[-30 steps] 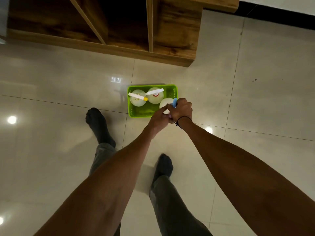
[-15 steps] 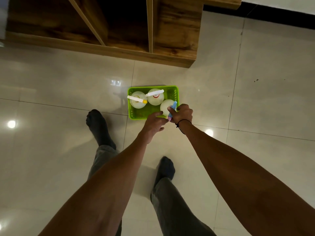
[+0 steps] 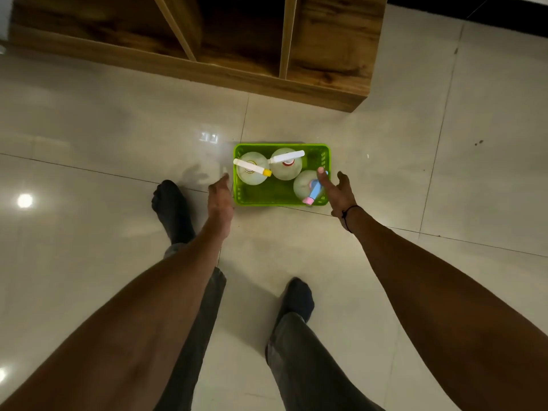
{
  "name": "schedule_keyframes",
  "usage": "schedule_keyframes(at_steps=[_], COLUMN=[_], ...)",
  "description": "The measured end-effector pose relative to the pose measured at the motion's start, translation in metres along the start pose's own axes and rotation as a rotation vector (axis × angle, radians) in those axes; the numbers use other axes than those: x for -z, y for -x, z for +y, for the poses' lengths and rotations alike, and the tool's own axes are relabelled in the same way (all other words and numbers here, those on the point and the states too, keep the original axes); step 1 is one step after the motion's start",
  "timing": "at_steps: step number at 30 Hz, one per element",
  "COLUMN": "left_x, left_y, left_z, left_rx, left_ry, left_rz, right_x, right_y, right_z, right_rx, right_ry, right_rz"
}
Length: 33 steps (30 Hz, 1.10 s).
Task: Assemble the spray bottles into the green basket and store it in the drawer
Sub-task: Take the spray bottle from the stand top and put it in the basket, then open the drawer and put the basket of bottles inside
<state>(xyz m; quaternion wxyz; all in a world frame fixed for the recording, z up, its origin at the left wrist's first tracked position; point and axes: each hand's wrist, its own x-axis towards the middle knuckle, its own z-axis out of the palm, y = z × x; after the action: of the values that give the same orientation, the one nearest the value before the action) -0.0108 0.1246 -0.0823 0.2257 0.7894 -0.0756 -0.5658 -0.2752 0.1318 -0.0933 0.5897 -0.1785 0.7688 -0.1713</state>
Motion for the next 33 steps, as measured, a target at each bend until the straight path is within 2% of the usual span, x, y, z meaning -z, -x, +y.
schedule_keyframes(at_steps=[7,15,20,28,33], left_x=[-0.011,0.009,0.05,0.16,0.238], left_y=[-0.016,-0.001,0.028,0.037,0.034], left_z=[0.013,0.035,0.072,0.137,0.171], left_rx=[0.009,0.069,0.031,-0.02,0.058], left_ry=[-0.09,0.004,0.107,0.275,0.381], left_rz=[-0.243,-0.214,-0.172,-0.125,-0.023], right_x=[-0.008,-0.007,-0.035,-0.133,-0.219], right_y=[-0.03,0.0,0.041,0.088,0.108], right_z=[-0.011,-0.024,-0.083,-0.205,-0.262], right_rx=[-0.039,-0.048,0.03,0.119,0.196], right_ry=[-0.019,-0.034,0.05,0.226,0.36], right_rz=[-0.041,-0.109,-0.166,-0.258,-0.316])
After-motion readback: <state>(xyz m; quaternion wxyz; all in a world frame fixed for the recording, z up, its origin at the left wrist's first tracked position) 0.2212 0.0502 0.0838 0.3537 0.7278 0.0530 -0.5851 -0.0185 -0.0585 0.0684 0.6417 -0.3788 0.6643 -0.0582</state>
